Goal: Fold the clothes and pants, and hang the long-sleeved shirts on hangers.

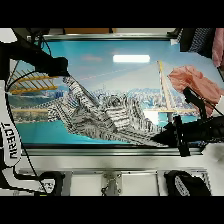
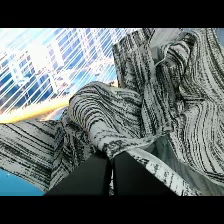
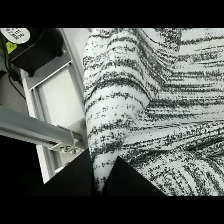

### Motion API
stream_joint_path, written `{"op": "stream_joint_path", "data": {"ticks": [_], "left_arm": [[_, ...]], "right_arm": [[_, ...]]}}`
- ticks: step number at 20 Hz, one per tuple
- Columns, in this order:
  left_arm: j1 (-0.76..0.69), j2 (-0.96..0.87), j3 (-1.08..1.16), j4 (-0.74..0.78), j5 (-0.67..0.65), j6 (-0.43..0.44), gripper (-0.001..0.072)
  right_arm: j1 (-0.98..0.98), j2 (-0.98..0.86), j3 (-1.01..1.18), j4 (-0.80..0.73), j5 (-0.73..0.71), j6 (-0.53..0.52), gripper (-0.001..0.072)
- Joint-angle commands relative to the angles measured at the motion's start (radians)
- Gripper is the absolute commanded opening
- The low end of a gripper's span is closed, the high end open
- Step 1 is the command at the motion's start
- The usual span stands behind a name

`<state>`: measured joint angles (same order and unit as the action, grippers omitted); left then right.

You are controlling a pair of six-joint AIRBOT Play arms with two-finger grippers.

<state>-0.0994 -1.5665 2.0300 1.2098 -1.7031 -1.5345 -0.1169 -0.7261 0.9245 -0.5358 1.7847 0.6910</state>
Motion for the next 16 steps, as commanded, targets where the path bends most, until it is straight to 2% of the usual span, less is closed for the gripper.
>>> {"op": "stream_joint_path", "data": {"ticks": [1, 5, 6, 7, 8, 10, 14, 16], "left_arm": [[-0.041, -0.002, -0.056, -0.007, -0.024, 0.021, 0.0010], [-0.065, -0.005, -0.012, -0.007, -0.005, 0.021, 0.0012], [-0.065, -0.004, 0.020, -0.007, 0.002, 0.021, 0.0188], [-0.060, -0.003, 0.051, -0.008, 0.006, 0.020, 0.0536], [-0.053, 0.000, 0.080, -0.008, 0.011, 0.017, 0.0690], [-0.035, 0.038, 0.073, -0.039, 0.062, 0.016, 0.0683], [0.057, 0.173, -0.068, -0.300, 0.278, 0.017, 0.0682], [0.090, 0.211, -0.078, -0.319, 0.310, 0.018, 0.0682]], "right_arm": [[0.050, 0.000, 0.001, 0.081, -0.022, 0.013, 0.0005], [0.050, 0.000, 0.001, 0.220, -0.077, 0.013, 0.0005], [0.050, 0.000, 0.001, 0.243, -0.096, 0.013, 0.0005], [0.050, 0.000, 0.001, 0.270, -0.107, 0.013, 0.0005], [0.050, 0.000, 0.001, 0.291, -0.121, 0.013, 0.0005], [0.050, 0.000, 0.001, 0.321, -0.163, 0.013, 0.0005], [0.050, 0.000, 0.001, 0.343, -0.243, 0.013, 0.0006], [0.050, 0.000, 0.001, 0.362, -0.245, 0.012, 0.0008]]}}
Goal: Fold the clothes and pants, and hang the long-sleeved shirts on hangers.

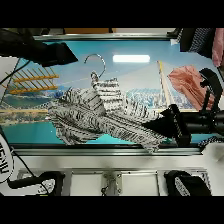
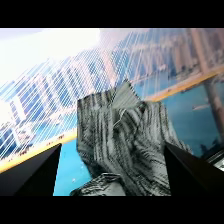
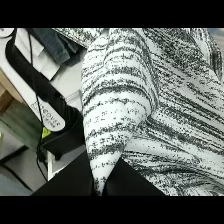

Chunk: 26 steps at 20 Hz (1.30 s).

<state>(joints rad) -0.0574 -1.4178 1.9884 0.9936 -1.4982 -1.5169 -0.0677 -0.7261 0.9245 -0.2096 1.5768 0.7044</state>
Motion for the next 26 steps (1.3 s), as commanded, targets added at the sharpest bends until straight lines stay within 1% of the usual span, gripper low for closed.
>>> {"op": "stream_joint_path", "data": {"ticks": [1, 2, 3, 4, 5, 6, 7, 8, 10, 11, 13, 14, 18, 20, 22, 25, 26], "left_arm": [[0.062, 0.079, -0.037, -0.103, 0.111, 0.000, 0.0682], [0.075, 0.096, -0.037, -0.103, 0.114, 0.000, 0.0681], [0.089, 0.112, -0.037, -0.103, 0.117, -0.001, 0.0646], [0.102, 0.127, -0.037, -0.103, 0.122, -0.001, 0.0427], [0.116, 0.142, -0.037, -0.103, 0.124, 0.000, 0.0150], [0.129, 0.155, -0.037, -0.103, 0.124, 0.003, 0.0010], [0.137, 0.166, -0.037, -0.103, 0.123, 0.003, 0.0011], [0.139, 0.175, -0.037, -0.102, 0.122, 0.003, 0.0011], [0.138, 0.190, -0.037, -0.096, 0.120, 0.002, 0.0011], [0.135, 0.194, -0.037, -0.096, 0.118, 0.003, 0.0011], [0.115, 0.196, -0.037, -0.096, 0.117, 0.003, 0.0011], [0.106, 0.196, -0.037, -0.096, 0.117, 0.003, 0.0011], [0.050, 0.196, -0.037, -0.095, 0.128, 0.003, 0.0011], [0.022, 0.196, -0.037, -0.095, 0.143, 0.003, 0.0011], [0.002, 0.196, -0.037, -0.095, 0.150, 0.005, 0.0011], [-0.020, 0.196, -0.037, -0.095, 0.154, 0.023, 0.0011], [-0.020, 0.196, -0.037, -0.096, 0.156, 0.026, 0.0011]], "right_arm": [[0.000, 0.000, 0.001, 0.060, -0.042, -0.001, 0.0009], [0.000, 0.000, 0.001, 0.076, -0.062, -0.001, 0.0010], [0.001, 0.000, 0.001, 0.076, -0.087, 0.000, 0.0010], [0.001, -0.001, 0.001, 0.075, -0.099, -0.001, 0.0011], [0.001, -0.001, 0.000, 0.075, -0.113, -0.001, 0.0011], [0.000, -0.002, 0.000, 0.075, -0.126, -0.032, 0.0011], [0.000, -0.002, 0.000, 0.072, -0.145, -0.058, 0.0011], [0.000, 0.000, 0.000, 0.068, -0.195, -0.047, 0.0010], [-0.013, 0.004, 0.006, 0.064, -0.332, -0.037, 0.0009], [-0.027, 0.005, 0.025, 0.029, -0.402, -0.027, 0.0008], [-0.076, -0.006, 0.114, -0.154, -0.525, 0.115, 0.0008], [-0.112, -0.017, 0.181, -0.288, -0.557, 0.192, 0.0008], [-0.307, -0.081, 0.461, -0.766, -0.654, 0.557, 0.0007], [-0.413, -0.133, 0.592, -0.999, -0.661, 0.716, 0.0007], [-0.497, -0.188, 0.701, -1.167, -0.681, 0.812, 0.0007], [-0.575, -0.263, 0.816, -1.237, -0.776, 0.837, 0.0005], [-0.586, -0.288, 0.853, -1.271, -0.777, 0.862, 0.0005]]}}
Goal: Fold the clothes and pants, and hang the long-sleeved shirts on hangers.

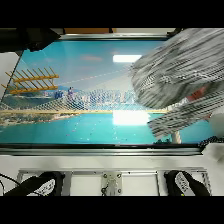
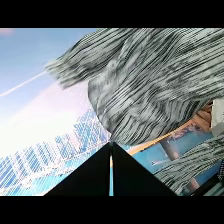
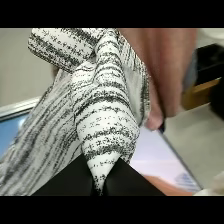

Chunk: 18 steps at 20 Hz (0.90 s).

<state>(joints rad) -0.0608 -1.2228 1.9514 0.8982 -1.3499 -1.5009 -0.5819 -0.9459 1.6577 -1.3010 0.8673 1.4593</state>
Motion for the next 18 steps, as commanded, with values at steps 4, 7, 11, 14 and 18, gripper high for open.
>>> {"op": "stream_joint_path", "data": {"ticks": [4, 7, 11, 14, 18], "left_arm": [[-0.016, 0.001, 0.000, 0.000, 0.007, 0.010, 0.0011], [-0.016, 0.001, 0.000, 0.000, 0.007, 0.010, 0.0010], [-0.016, 0.001, 0.000, -0.001, 0.007, 0.010, 0.0011], [-0.016, 0.001, 0.000, 0.000, 0.007, 0.010, 0.0011], [-0.016, 0.001, 0.000, -0.001, 0.008, 0.010, 0.0011]], "right_arm": [[-0.077, -0.140, 0.241, -0.396, -0.069, 0.186, 0.0006], [-0.077, -0.150, 0.285, -0.505, -0.078, 0.222, 0.0006], [-0.077, -0.138, 0.303, -0.547, -0.078, 0.222, 0.0006], [-0.077, -0.121, 0.303, -0.548, -0.082, 0.221, 0.0006], [-0.077, -0.096, 0.303, -0.562, -0.085, 0.221, 0.0006]]}}
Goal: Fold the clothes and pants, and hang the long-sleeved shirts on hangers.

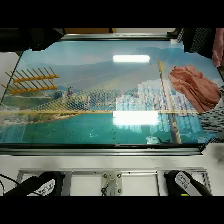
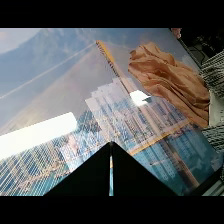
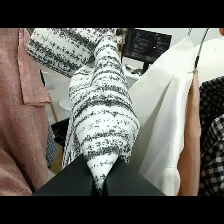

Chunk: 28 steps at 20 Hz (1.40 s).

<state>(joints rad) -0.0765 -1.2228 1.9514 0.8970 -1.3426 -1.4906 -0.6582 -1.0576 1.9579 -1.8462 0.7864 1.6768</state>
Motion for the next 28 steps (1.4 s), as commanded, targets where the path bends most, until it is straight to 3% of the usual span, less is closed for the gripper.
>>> {"op": "stream_joint_path", "data": {"ticks": [1, 28], "left_arm": [[-0.001, 0.000, 0.000, 0.000, 0.000, -0.001, 0.0011], [-0.001, 0.001, 0.000, 0.000, 0.000, -0.001, 0.0011]], "right_arm": [[-0.001, 0.022, 0.002, -0.017, -0.005, 0.003, 0.0006], [-0.001, 0.131, 0.002, -0.016, 0.045, 0.003, 0.0008]]}}
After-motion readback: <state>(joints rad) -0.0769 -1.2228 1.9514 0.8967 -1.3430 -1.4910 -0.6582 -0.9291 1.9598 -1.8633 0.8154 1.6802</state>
